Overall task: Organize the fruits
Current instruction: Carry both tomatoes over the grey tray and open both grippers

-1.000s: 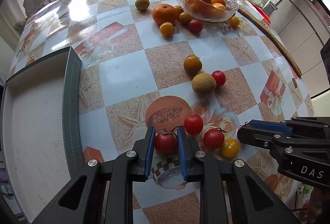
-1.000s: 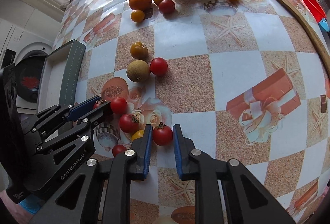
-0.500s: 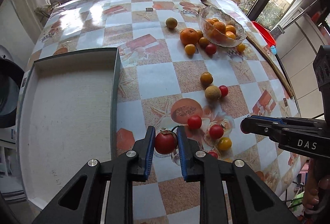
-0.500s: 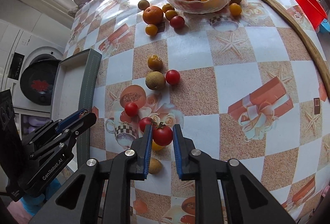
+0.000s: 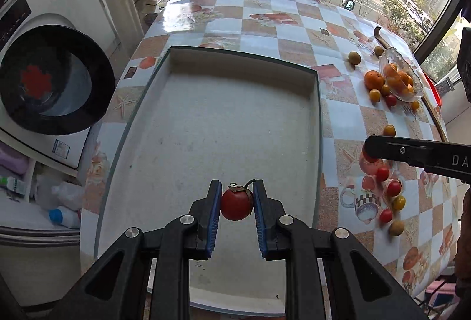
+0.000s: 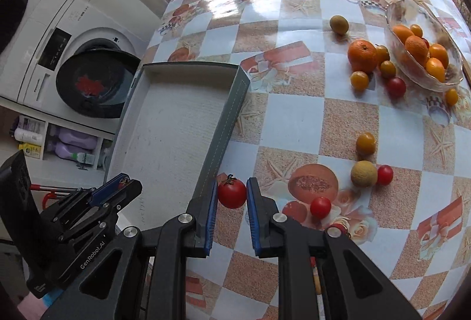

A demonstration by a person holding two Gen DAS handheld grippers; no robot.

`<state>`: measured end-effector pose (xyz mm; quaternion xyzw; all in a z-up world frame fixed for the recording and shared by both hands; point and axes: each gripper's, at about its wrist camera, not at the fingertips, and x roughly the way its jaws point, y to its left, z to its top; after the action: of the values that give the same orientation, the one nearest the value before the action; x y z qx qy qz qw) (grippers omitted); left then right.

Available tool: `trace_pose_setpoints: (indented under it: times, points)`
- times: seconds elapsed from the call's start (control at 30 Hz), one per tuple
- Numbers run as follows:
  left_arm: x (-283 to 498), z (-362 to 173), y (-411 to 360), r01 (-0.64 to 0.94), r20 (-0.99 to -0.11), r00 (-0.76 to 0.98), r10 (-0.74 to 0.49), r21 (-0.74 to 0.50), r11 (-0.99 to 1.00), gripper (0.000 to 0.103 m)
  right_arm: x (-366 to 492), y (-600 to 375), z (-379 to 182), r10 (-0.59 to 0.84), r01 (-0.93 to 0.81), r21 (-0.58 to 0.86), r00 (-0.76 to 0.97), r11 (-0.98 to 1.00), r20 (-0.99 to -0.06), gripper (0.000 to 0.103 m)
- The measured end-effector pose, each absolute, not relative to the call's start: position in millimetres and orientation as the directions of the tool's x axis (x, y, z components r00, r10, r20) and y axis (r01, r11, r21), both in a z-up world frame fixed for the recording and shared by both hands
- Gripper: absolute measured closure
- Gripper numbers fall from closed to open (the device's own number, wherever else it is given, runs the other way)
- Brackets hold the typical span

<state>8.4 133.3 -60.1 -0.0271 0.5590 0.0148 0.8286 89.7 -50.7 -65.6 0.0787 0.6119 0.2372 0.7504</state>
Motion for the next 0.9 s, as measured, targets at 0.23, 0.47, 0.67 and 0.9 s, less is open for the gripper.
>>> trace_pose_setpoints:
  times: [0.23, 0.47, 0.67, 0.9]
  points:
    - [11, -85, 182, -0.157, -0.936, 0.344, 0.07, 0.017, 0.987, 0.08, 125, 17, -80, 0.43, -0.35, 0.37, 0.109, 0.86, -0.896, 0.082]
    - [18, -107, 198, -0.196, -0.945, 0.314, 0.086, 0.024, 0.98, 0.08, 145, 50, -108, 0.354, -0.378, 0.296, 0.093, 0.877, -0.931, 0.081]
    - [17, -115, 196, -0.194, -0.949, 0.292, 0.119, 0.063, 0.979, 0.077, 146, 60, -121, 0.302, -0.422, 0.237, 0.093, 0.875, -0.949, 0.08]
    - [14, -110, 190, -0.165, -0.933, 0.319, 0.169, 0.121, 0.979, 0.021, 144, 59, -113, 0.308, -0.444, 0.232, 0.107, 0.866, -0.945, 0.031]
